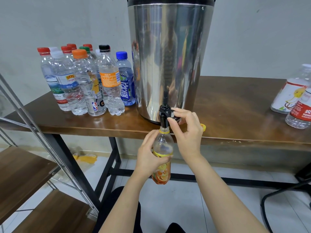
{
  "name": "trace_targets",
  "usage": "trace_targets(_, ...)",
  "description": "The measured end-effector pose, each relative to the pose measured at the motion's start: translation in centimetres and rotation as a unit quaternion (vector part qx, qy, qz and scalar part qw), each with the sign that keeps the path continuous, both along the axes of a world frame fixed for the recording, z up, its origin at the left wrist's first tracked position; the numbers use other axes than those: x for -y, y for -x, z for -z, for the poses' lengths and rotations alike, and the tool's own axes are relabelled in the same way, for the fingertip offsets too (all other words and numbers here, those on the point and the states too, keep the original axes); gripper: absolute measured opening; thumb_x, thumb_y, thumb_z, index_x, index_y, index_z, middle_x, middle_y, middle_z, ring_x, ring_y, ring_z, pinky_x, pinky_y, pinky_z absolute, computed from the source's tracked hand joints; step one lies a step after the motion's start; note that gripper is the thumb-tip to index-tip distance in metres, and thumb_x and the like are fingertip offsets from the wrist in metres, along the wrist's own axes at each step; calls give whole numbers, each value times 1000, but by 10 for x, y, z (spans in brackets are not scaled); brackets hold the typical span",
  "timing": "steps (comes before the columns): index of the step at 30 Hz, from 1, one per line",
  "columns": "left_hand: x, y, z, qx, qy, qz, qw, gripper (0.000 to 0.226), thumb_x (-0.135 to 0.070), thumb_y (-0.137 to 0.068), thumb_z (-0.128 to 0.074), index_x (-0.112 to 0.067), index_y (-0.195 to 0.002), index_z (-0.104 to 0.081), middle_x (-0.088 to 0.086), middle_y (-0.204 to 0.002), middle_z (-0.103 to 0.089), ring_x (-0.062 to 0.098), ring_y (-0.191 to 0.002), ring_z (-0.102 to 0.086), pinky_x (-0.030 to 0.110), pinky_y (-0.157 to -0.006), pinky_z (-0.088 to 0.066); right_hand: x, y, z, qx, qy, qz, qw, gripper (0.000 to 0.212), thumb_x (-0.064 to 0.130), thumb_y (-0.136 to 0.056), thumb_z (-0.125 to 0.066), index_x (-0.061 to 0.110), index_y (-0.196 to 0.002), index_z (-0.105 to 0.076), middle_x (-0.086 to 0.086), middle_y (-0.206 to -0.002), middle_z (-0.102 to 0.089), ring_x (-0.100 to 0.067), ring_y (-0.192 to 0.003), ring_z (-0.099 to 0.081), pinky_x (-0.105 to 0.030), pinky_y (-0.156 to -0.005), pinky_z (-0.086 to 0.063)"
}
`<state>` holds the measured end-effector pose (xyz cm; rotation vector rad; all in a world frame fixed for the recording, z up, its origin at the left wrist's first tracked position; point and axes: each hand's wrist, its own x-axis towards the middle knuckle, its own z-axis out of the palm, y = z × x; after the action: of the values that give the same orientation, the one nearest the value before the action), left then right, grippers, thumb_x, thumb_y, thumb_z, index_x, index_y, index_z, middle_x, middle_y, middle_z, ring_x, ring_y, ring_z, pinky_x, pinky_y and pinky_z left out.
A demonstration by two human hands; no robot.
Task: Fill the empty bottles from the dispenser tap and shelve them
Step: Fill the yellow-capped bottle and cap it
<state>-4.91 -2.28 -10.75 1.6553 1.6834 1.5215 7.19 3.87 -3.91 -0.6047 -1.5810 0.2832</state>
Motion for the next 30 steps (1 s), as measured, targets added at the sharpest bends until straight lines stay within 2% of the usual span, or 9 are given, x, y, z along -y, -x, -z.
trace_targets(4, 0, -1, -1, 1, 3, 4, 1000, 91, -25, -62, -91, -64, -125, -38, -40, -135, -40, -10, -129, -42, 13, -100, -42, -2, -1, 1, 1, -6, 2, 1000, 38, 44, -94, -57, 7, -99, -67, 10, -112, -63, -8, -95, -58, -20, -76, -49)
trace_targets(11, 4, -2, -5, 18, 6, 6, 1000, 89, -27, -60, -88, -59, -127, -39, -37, -137, -40, -10, -129, -42, 27, -106, -45, -1, 0, 2, -2, -4, 7, 1000, 28, 32, -91, -63, 5, -95, -68, 8, -110, -65, -14, -87, -59, -12, -74, -43)
trace_targets(14, 4, -1, -4, 18, 7, 13, 1000, 89, -29, -60, -88, -54, -131, -41, -29, -140, -43, -4, -131, -43, 33, -107, -46, 0, 2, 2, -3, -4, 6, 1000, 34, 38, -93, -60, 4, -96, -68, 8, -111, -65, -15, -89, -60, -14, -74, -46)
trace_targets(16, 2, 0, -3, 10, 5, 15, 1000, 89, -26, -62, -90, -51, -132, -42, -26, -140, -44, -5, -131, -42, 28, -107, -45, -1, 2, 0, -2, -6, 4, 1000, 39, 41, -95, -57, 4, -97, -68, 7, -112, -65, -18, -90, -62, -20, -72, -49)
trace_targets(18, 2, 0, -3, -1, 1, 17, 1000, 90, -21, -64, -91, -56, -128, -38, -33, -137, -40, -15, -128, -38, 11, -103, -38, 0, 2, -1, 7, -7, 13, 1000, 40, 43, -96, -55, 5, -97, -68, 7, -113, -66, -22, -87, -62, -23, -72, -50)
trace_targets(21, 2, 1, -2, -7, -8, 21, 1000, 92, -17, -65, -90, -58, -123, -32, -39, -131, -32, -29, -120, -30, -3, -96, -27, 3, 1, -3, 22, 6, 29, 999, 32, 37, -94, -59, 6, -96, -67, 11, -113, -65, -22, -84, -60, -19, -74, -47)
trace_targets(24, 1, 3, -2, 1, -15, 35, 999, 89, -15, -66, -90, -57, -122, -35, -39, -129, -35, -30, -118, -31, -4, -94, -26, 8, -1, -6, 40, 26, 46, 998, 25, 33, -91, -62, 9, -95, -66, 18, -111, -63, -17, -80, -55, -15, -73, -45)
trace_targets(28, -1, 3, 2, 16, -4, 48, 999, 85, -20, -67, -89, -46, -131, -41, -29, -133, -41, -26, -120, -33, -3, -95, -26, 13, -6, -11, 50, 53, 51, 996, 17, 29, -90, -65, 13, -95, -66, 32, -109, -58, -17, -77, -54, -22, -72, -47)
trace_targets(30, -1, 2, 0, 14, -9, 52, 999, 84, -20, -67, -90, -48, -130, -41, -33, -131, -40, -27, -120, -33, -3, -94, -26, 14, -7, -13, 52, 58, 53, 996, 16, 30, -90, -64, 15, -96, -66, 30, -109, -59, -17, -78, -55, -22, -72, -48)
